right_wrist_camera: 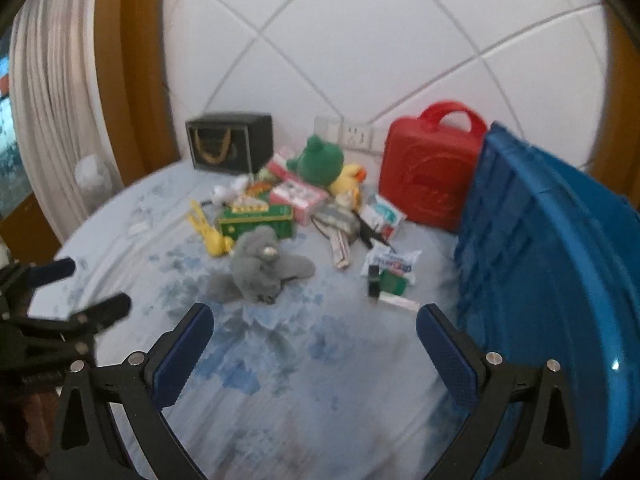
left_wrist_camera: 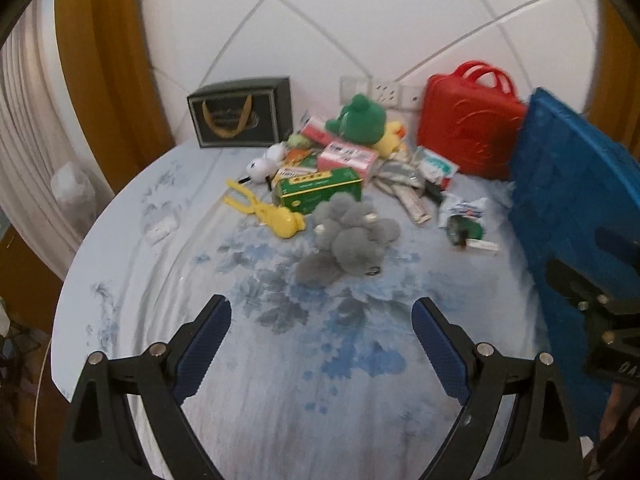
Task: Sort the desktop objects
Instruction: 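Close the left tool on the grey plush while the right tool grasps the black tape roll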
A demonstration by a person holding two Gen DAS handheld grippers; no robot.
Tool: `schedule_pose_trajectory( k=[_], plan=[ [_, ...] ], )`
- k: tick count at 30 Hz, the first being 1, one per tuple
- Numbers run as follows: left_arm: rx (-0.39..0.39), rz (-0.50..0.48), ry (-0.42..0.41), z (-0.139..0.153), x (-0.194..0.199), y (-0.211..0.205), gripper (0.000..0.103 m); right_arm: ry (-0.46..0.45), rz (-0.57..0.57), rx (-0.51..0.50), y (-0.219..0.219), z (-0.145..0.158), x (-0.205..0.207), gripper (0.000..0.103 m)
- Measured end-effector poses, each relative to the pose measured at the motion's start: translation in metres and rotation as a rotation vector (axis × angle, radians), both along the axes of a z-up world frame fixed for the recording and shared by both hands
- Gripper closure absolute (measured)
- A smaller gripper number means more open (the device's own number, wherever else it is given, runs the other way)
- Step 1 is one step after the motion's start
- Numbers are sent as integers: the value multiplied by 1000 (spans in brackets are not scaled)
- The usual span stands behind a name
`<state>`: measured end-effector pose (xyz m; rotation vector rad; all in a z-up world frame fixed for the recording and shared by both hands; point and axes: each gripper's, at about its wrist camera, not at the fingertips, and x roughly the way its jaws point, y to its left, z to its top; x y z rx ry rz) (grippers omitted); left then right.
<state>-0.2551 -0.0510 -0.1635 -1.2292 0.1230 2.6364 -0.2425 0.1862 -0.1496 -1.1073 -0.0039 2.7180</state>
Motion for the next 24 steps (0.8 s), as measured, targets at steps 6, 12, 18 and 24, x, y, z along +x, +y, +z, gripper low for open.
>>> schedule_pose_trajectory(
  k=[6,12,18,24],
  plan=[
    [2,0,-125,-44,-66,-13,10,-89,-111,-54,29,-34,-33,0],
    [7,-48,-210,-82,-120,8,10,-169,-187,-86,56,-69,-74,0],
    [4,-88,-280,-115,-167,54,10,-246,-251,-134,98,-111,-112,0],
    [-1,-99,-362,-157,-213,91,10,-280,-334,-160,147,-149,-143,0]
  ],
)
